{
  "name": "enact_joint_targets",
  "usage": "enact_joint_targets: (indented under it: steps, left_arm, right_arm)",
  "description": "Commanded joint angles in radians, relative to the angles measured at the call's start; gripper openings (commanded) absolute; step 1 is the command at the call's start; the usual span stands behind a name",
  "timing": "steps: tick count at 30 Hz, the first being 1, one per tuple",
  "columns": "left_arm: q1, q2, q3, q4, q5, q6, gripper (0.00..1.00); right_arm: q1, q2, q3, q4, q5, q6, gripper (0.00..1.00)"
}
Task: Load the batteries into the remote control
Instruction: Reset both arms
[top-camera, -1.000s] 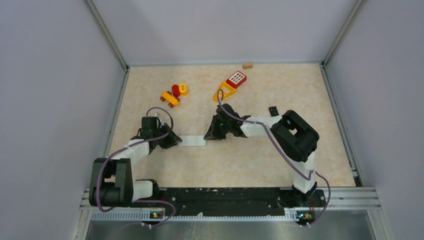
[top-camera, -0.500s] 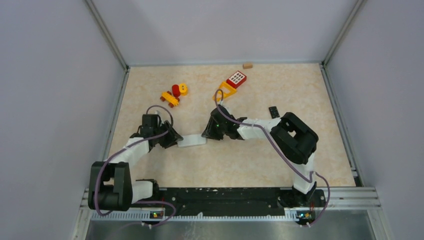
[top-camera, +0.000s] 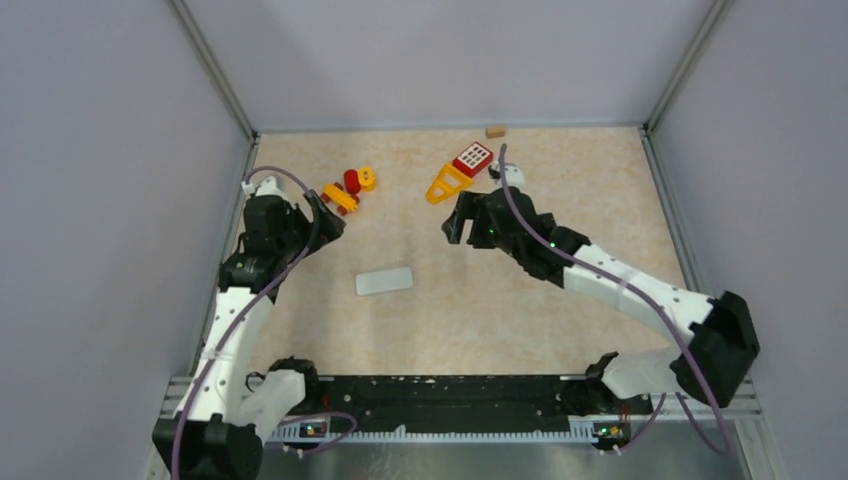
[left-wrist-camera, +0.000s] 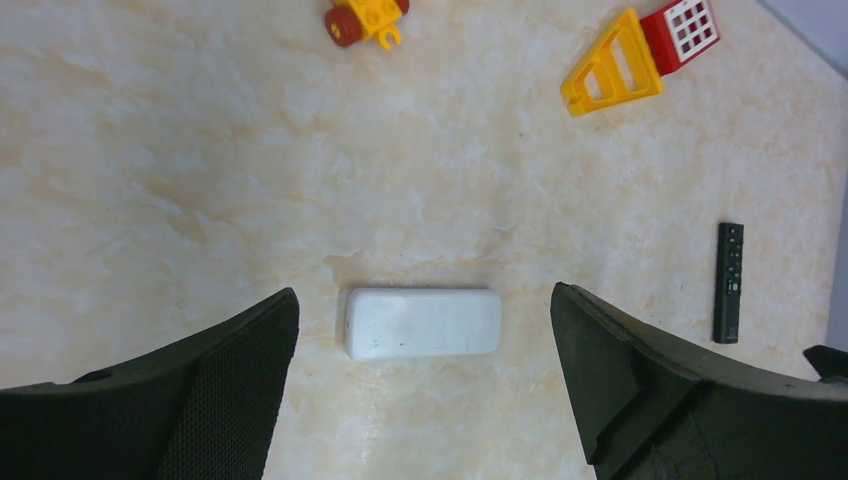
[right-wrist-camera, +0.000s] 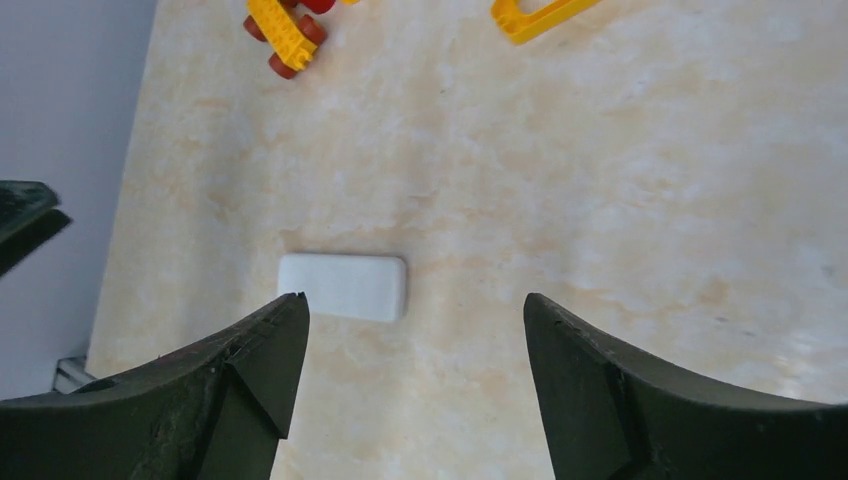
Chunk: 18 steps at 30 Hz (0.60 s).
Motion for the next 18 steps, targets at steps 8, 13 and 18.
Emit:
enact_joint_targets:
  steps: [8, 13, 18]
  left_arm:
    - [0.000, -0.398, 0.216, -0.225, -0.165, 0.225, 0.99]
    - [0.000, -0.563, 0.240, -0.233, -0.153, 0.275, 0.99]
    - [0.000, -0.635, 0.305, -0.295, -0.197, 0.302, 0.99]
  right_arm:
    - [-0.016, -0.623, -0.027, -0.431, 0.596, -0.226, 0.92]
    - [-0.015, -0.816, 0.015, -0.488, 0.750, -0.333, 0.92]
    - [-0.015, -0.936, 0.035, -0.469, 0.861, -0.428, 0.93]
